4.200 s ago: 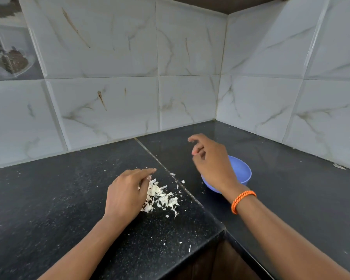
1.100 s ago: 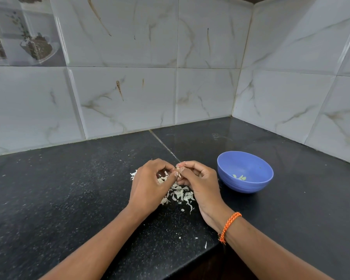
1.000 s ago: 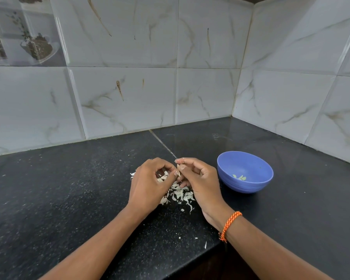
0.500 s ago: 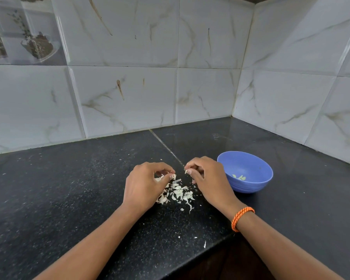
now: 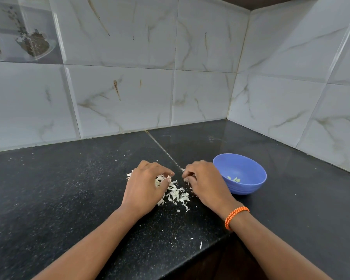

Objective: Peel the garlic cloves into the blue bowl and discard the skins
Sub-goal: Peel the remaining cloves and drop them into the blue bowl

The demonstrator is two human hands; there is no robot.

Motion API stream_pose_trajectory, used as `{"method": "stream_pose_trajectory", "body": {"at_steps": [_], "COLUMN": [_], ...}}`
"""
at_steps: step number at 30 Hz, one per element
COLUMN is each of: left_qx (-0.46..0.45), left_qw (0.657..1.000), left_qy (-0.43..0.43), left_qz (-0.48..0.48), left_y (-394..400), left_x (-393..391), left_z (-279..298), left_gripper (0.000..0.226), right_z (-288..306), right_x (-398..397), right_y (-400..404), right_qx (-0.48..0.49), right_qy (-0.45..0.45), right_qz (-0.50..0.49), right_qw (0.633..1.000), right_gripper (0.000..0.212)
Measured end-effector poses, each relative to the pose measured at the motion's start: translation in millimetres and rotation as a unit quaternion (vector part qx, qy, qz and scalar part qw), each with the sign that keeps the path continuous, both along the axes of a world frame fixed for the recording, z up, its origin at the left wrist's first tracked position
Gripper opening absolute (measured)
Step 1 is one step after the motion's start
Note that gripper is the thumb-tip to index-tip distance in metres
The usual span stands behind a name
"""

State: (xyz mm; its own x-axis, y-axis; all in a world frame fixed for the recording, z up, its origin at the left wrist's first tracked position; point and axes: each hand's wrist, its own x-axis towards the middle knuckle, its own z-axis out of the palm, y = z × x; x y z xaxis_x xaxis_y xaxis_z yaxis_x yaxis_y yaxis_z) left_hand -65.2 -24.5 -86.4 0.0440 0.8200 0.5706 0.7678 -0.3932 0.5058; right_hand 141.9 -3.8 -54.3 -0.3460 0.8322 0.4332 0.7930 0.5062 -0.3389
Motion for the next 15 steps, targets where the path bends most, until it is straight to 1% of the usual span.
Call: {"method": "stream_pose_trajectory", "body": {"at_steps": [2, 4, 6, 8, 9, 12, 15], "left_qx": [0.004, 0.000, 0.000, 0.005, 0.006, 0.009, 0.010], "left_qw": [1.000, 1.000, 1.000, 1.000, 1.000, 1.000, 1.000], "left_qy": [0.006, 0.005, 0.004, 0.002, 0.000, -0.004, -0.015], "left_qz": [-0.004, -0.003, -0.003, -0.001, -0.001, -0.002, -0.001], "left_y": [0.6, 1.8, 2.0, 2.2, 1.4, 0.6, 1.5], "left_x": [-0.8, -3.0, -3.4, -2.8, -2.1, -0.9, -1.6], "left_z": [-1.3, -1.4, -1.9, -1.0, -0.9, -0.4, -2.8], "left_gripper": [0.018, 0.018, 0.018, 0.019, 0.019, 0.017, 0.018], "right_z": [17.4, 26.9, 22.8, 6.2, 1.5, 18.1, 23.6], "right_x": [0.8, 0.1, -5.9, -19.3, -22.2, -16.9, -7.6], "right_y": [5.5, 10.3, 7.1, -4.1, -8.1, 3.8, 11.7], "right_qx": [0.028, 0.060, 0.066, 0.025, 0.009, 0.023, 0.079], "right_qy": [-0.001, -0.025, -0.096, -0.187, -0.208, -0.169, -0.033], "right_qz": [-0.004, -0.013, -0.007, 0.027, 0.038, 0.011, -0.024], "right_qw": [1.000, 0.998, 0.993, 0.982, 0.977, 0.985, 0.996], "right_gripper": [0.014, 0.015, 0.020, 0.025, 0.026, 0.024, 0.018]}}
